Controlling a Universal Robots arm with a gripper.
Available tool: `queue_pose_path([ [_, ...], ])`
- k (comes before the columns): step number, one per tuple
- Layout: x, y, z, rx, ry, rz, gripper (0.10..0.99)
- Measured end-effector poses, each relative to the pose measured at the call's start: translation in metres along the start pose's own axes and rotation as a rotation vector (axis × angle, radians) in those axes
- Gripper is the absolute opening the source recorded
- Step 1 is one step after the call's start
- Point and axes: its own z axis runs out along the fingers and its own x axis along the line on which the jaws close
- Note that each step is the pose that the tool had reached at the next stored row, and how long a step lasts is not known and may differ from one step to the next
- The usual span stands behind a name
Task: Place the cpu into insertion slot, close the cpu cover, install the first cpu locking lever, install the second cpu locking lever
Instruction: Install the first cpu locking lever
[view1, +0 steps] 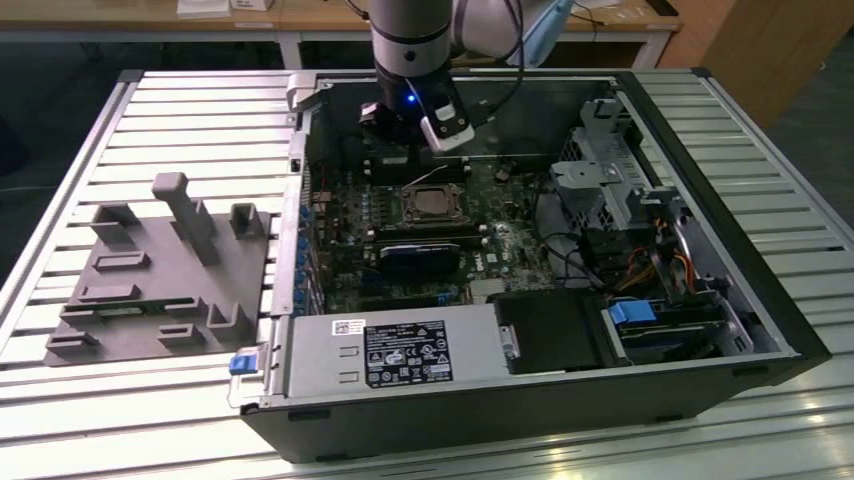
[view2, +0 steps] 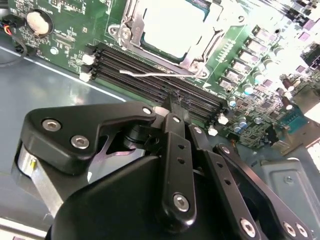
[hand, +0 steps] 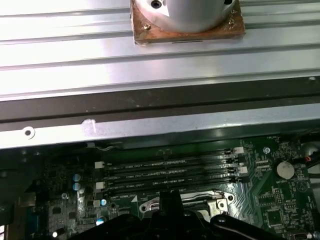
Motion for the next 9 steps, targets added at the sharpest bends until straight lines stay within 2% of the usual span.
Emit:
queue_pose_path([
  [4, -0.0001, 0.0000, 0.0001, 0.000, -0.0003, 0.000, 0.102],
  [6, 0.0001, -0.0001, 0.0008, 0.000, -0.0041, -0.001, 0.102],
  [7, 0.0003, -0.0002, 0.0013, -0.001, -0.0071, -0.002, 0.102],
  [9, 0.0005, -0.0005, 0.0019, -0.003, -0.0268, -0.006, 0.102],
])
